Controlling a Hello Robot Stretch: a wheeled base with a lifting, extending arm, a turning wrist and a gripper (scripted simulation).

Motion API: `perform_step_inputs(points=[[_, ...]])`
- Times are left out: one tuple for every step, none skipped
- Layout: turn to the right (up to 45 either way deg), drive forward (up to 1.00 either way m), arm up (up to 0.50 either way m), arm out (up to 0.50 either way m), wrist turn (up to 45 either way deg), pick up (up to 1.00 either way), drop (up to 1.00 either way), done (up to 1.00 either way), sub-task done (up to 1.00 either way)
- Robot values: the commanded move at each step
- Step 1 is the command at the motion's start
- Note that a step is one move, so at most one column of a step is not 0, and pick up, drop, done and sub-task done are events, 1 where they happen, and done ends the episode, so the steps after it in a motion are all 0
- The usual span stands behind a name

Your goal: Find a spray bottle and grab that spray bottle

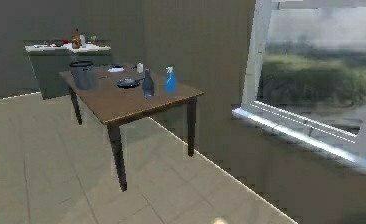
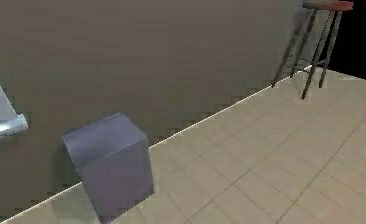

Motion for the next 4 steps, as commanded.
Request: perform_step_inputs(points=[[0.0, 0.95, 0.00, 0.00, 0.0, 0.00, 0.00, 0.00, 0.00], [-45.0, 0.00, 0.00, 0.00, 0.0, 0.00, 0.00, 0.00, 0.00], [-45.0, 0.00, 0.00, 0.00, 0.0, 0.00, 0.00, 0.00, 0.00], [45.0, 0.00, 0.00, 0.00, 0.0, 0.00, 0.00, 0.00, 0.00]])
